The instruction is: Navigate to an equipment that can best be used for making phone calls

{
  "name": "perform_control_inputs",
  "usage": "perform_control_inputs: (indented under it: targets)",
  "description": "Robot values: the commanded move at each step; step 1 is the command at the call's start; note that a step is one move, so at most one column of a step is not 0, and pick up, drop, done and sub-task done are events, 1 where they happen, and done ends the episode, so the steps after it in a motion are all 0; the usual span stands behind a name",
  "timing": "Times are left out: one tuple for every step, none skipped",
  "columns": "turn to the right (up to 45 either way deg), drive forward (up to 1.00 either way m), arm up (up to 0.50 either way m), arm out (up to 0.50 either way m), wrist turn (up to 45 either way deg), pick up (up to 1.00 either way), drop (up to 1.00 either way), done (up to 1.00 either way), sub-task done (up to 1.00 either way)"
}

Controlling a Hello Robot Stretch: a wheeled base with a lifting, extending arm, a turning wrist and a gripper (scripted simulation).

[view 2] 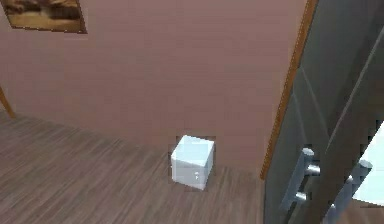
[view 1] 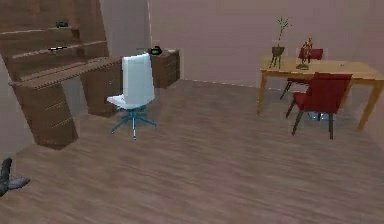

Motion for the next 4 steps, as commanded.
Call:
perform_control_inputs:
  targets:
    - [0.0, 1.00, 0.00, 0.00, 0.0, 0.00, 0.00, 0.00, 0.00]
    - [0.0, 1.00, 0.00, 0.00, 0.0, 0.00, 0.00, 0.00, 0.00]
    - [0.0, 0.50, 0.00, 0.00, 0.0, 0.00, 0.00, 0.00, 0.00]
    - [-27.0, 0.00, 0.00, 0.00, 0.0, 0.00, 0.00, 0.00, 0.00]
